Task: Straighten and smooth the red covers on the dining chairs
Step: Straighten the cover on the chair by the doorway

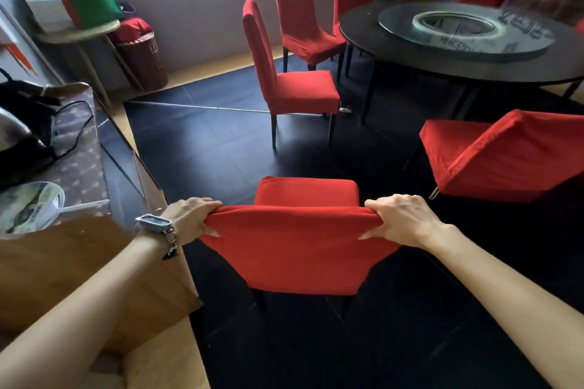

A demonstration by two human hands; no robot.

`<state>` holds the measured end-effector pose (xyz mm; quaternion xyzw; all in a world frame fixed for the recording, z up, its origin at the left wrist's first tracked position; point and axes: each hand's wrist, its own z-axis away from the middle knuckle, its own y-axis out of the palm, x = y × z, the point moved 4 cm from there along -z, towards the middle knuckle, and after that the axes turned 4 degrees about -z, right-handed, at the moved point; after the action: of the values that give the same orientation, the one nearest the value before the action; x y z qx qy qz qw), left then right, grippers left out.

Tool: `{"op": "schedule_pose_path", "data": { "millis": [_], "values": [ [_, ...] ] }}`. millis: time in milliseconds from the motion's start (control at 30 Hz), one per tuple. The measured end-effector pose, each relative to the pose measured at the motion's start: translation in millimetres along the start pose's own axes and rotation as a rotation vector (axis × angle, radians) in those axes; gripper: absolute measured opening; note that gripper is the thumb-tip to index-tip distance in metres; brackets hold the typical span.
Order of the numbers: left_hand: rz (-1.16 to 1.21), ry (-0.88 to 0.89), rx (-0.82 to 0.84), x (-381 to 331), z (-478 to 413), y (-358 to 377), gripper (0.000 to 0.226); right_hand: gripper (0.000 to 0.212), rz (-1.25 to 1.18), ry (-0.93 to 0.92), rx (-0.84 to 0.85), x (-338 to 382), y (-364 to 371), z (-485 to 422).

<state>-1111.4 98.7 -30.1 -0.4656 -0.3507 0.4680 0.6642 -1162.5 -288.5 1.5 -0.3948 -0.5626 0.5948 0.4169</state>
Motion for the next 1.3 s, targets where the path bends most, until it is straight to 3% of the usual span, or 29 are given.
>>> {"op": "schedule_pose_path", "data": {
  "millis": [133, 400, 1067, 1300],
  "values": [
    [-0.023, 0.122, -0.097, 11.6, -25.1, -20.0, 0.05, 0.053, 0.018, 0.133, -0.009, 7.4, 2.6, -4.3],
    [-0.029, 0.262, -0.105, 26.8, -96.8, -53.5, 0.048, 0.059, 0.019, 0.308, -0.048, 13.1, -1.5, -35.6],
    [0.011, 0.274, -0.1, 50.4, -281.7, -132.0, 0.048, 0.065, 0.06, 0.32, -0.089, -50.1, -9.1, -168.9],
    [-0.001, 0.315, -0.122, 58.3, -326.8, -142.2, 0.045, 0.067, 0.064, 0.424, -0.038, -62.9, -10.3, -198.7]
  ]
}}
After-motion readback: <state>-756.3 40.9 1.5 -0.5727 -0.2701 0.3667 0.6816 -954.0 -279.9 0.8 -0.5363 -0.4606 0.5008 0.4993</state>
